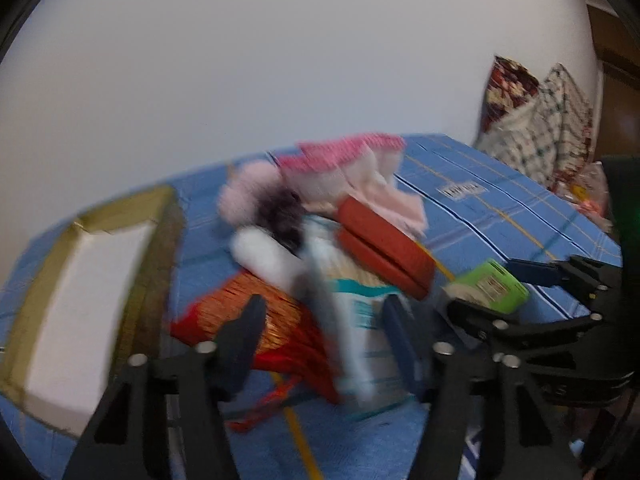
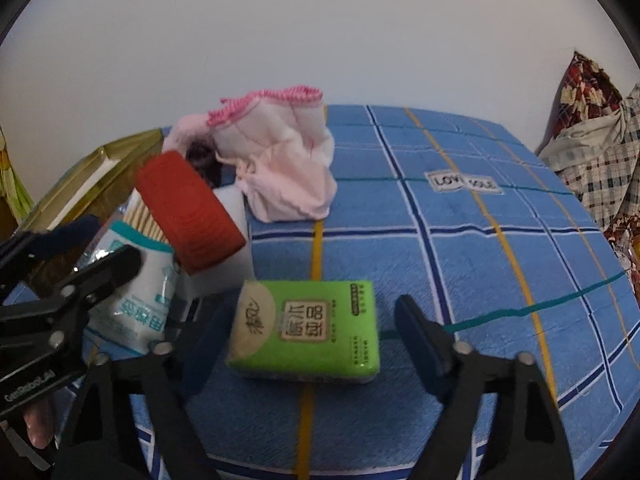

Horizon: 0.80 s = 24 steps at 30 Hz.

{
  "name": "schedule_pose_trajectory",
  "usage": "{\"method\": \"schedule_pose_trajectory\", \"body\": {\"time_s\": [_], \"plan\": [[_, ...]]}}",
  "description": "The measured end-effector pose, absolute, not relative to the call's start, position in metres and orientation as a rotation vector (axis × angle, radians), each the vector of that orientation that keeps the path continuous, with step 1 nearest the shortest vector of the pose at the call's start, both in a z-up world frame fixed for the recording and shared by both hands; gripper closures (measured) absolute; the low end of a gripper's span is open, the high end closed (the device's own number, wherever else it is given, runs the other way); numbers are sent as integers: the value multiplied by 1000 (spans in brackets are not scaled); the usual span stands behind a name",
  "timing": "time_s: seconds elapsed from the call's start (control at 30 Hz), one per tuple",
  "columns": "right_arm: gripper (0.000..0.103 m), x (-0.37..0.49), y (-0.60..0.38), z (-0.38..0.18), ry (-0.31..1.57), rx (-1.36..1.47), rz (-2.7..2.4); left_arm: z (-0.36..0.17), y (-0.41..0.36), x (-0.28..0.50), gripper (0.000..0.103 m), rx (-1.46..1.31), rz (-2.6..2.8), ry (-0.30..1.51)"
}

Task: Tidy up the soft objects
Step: 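Grasp the green tissue pack with the right tool while the left tool grasps the cotton-swab packet, then lift the green tissue pack and cotton-swab packet off the pile with both tools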

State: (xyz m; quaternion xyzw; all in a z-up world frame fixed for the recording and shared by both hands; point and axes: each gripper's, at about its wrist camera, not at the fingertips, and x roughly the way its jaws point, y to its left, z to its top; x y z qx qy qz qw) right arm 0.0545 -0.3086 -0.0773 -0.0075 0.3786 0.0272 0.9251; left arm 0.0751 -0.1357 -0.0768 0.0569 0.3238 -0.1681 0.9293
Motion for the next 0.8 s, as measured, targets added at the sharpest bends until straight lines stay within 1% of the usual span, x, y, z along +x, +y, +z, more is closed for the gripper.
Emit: {"method": "schedule_pose_trajectory", "body": {"time_s": [0.03, 0.07, 0.17, 0.2, 0.23, 0.27, 0.57, 0.8], "plan": [[33, 55, -309, -78, 784, -15, 64, -79, -137, 77, 57, 108, -364, 675], [33, 56, -308, -80, 788, -15, 68, -79, -139, 76, 59, 113, -378, 677], [33, 56, -307, -81, 786, -18, 72, -81, -149, 71, 61, 157, -391, 676], [33, 56, -308, -81, 783, -16, 77, -81, -149, 69, 64, 161, -392, 668], [34, 55, -308, -81, 780, -12, 83, -80, -149, 69, 70, 158, -402, 665], [34, 55, -308, -81, 776, -7, 87, -80, -148, 67, 73, 155, -410, 658], [34, 41, -308, -70, 674, -2, 75, -75, -139, 48, 85, 182, -381, 539], [34, 38, -310, -66, 638, 8, 76, -69, -125, 41, 88, 143, -344, 473]]}}
